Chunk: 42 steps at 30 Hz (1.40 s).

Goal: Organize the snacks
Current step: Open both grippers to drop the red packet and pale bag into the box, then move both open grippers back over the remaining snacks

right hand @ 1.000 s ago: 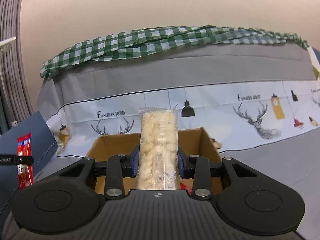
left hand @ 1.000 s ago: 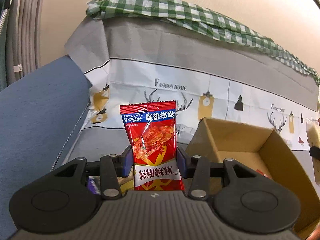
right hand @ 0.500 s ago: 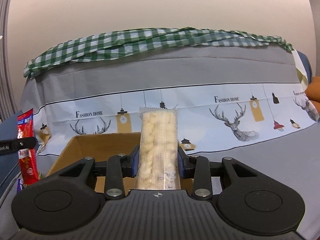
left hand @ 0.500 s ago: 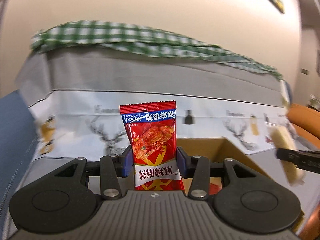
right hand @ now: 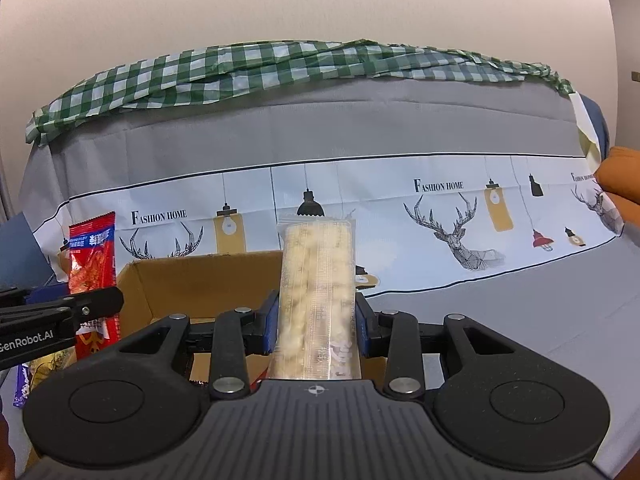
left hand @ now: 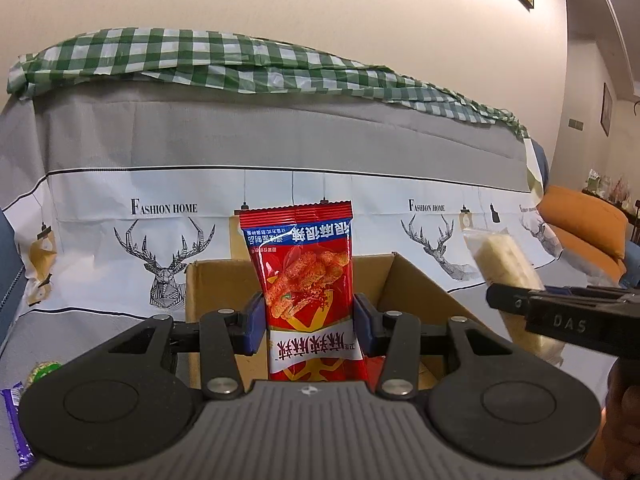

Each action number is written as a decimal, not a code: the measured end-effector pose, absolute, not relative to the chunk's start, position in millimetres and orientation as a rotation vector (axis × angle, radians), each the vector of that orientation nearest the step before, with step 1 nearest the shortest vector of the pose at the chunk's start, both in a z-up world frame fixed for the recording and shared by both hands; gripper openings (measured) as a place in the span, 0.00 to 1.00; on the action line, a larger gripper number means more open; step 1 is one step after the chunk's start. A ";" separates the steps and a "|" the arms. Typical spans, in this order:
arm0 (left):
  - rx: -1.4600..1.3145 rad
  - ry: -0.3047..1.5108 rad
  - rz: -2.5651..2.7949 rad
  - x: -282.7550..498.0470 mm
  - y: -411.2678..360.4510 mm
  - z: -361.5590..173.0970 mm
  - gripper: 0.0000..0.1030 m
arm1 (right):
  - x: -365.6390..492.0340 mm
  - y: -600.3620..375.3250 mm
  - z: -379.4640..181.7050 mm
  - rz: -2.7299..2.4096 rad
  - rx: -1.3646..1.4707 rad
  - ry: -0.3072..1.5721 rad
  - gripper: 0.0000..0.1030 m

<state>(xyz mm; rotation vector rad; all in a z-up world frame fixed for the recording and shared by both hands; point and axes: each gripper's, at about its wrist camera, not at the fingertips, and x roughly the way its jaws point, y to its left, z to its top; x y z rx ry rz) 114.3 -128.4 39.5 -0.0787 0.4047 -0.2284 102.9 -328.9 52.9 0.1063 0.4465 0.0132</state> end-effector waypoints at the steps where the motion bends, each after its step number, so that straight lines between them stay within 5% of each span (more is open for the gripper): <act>1: -0.079 0.404 -0.230 113.9 -128.7 39.8 0.48 | 103.1 -327.7 52.7 0.014 0.104 0.448 0.37; 14: -0.113 0.383 -0.238 111.7 -126.0 42.8 0.49 | 101.4 -321.8 53.5 0.010 0.093 0.432 0.37; 16: -0.118 0.372 -0.243 110.3 -126.4 43.3 0.57 | 100.6 -322.1 53.1 0.021 0.097 0.428 0.37; 18: -0.119 0.360 -0.256 110.0 -126.6 43.0 0.82 | 102.2 -320.0 51.7 0.030 0.092 0.439 0.45; 20: -0.116 0.337 -0.249 108.5 -127.1 44.4 0.82 | 103.9 -314.9 49.8 -0.001 0.058 0.444 0.58; 25: -0.122 0.283 -0.234 104.1 -120.2 45.9 0.82 | 107.0 -310.3 48.5 -0.010 0.067 0.449 0.58; 31: -0.105 0.292 -0.223 99.0 -101.2 48.4 0.67 | 105.9 -293.0 49.7 -0.006 0.066 0.439 0.57; 33: -0.101 0.302 -0.213 93.6 -91.5 51.0 0.54 | 105.4 -285.2 50.0 -0.004 0.064 0.436 0.55; 39: -0.111 0.283 -0.184 66.5 -52.4 65.1 0.28 | 98.9 -256.3 51.4 0.041 0.102 0.434 0.26; 42: -0.069 0.296 -0.167 61.8 -32.0 76.3 0.26 | 94.0 -237.8 52.1 0.082 0.114 0.433 0.23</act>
